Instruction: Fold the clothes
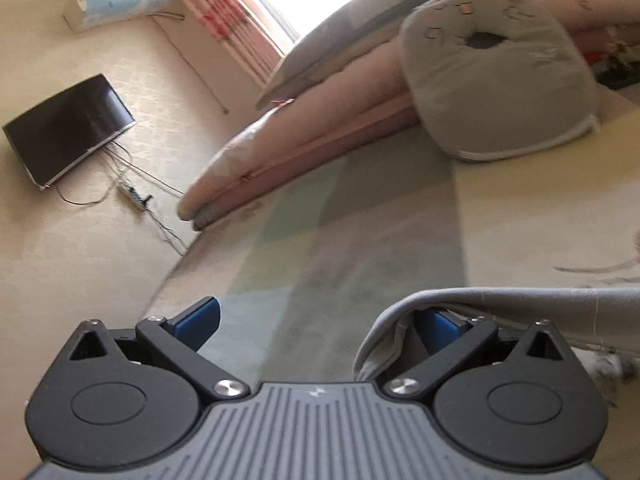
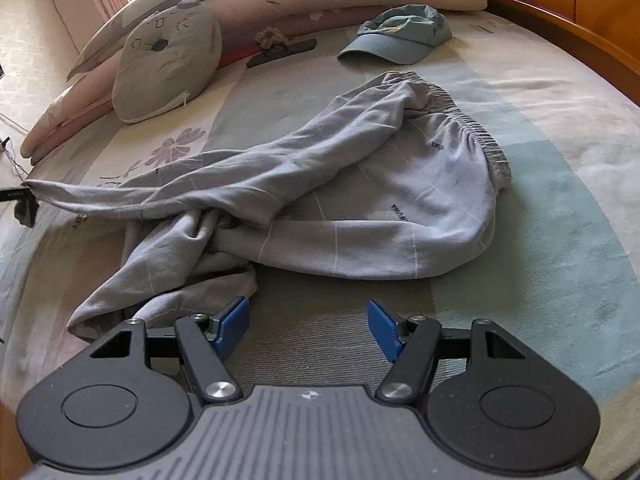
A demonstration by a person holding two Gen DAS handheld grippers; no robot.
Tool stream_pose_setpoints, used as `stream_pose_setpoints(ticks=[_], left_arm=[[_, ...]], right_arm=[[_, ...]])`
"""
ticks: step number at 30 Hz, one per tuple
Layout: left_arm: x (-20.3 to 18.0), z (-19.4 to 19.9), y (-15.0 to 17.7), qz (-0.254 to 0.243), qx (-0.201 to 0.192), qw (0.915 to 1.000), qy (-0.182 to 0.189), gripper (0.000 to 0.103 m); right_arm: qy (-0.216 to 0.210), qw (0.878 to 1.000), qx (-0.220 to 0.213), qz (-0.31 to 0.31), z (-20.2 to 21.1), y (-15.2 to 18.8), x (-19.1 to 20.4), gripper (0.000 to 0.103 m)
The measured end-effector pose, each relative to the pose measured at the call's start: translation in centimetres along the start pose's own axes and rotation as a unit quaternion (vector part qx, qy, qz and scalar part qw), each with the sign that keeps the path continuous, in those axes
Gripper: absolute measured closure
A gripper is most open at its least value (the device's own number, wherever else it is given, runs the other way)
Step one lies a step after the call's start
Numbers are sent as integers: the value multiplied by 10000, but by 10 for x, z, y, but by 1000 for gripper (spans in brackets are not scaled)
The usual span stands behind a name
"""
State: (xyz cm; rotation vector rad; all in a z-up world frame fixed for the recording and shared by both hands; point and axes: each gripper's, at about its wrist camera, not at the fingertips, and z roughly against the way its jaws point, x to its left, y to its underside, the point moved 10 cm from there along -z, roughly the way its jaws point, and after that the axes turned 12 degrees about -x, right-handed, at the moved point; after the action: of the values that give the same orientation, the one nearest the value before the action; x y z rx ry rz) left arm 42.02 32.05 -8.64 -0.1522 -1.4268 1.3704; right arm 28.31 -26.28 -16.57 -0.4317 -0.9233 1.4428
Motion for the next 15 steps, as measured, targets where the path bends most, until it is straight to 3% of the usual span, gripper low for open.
stream_pose_setpoints(ticks=[4, 9, 15], left_arm=[[17, -25, -23, -187, -130, 9992, -319, 0], [60, -52, -48, 317, -140, 9959, -837, 2], [48, -61, -22, 1056, 421, 9931, 285, 2]], right_arm=[[108, 9999, 19, -53, -2, 0, -4, 32], [217, 9997, 55, -85, -6, 0, -7, 32], [253, 9996, 102, -80, -10, 1, -5, 32]])
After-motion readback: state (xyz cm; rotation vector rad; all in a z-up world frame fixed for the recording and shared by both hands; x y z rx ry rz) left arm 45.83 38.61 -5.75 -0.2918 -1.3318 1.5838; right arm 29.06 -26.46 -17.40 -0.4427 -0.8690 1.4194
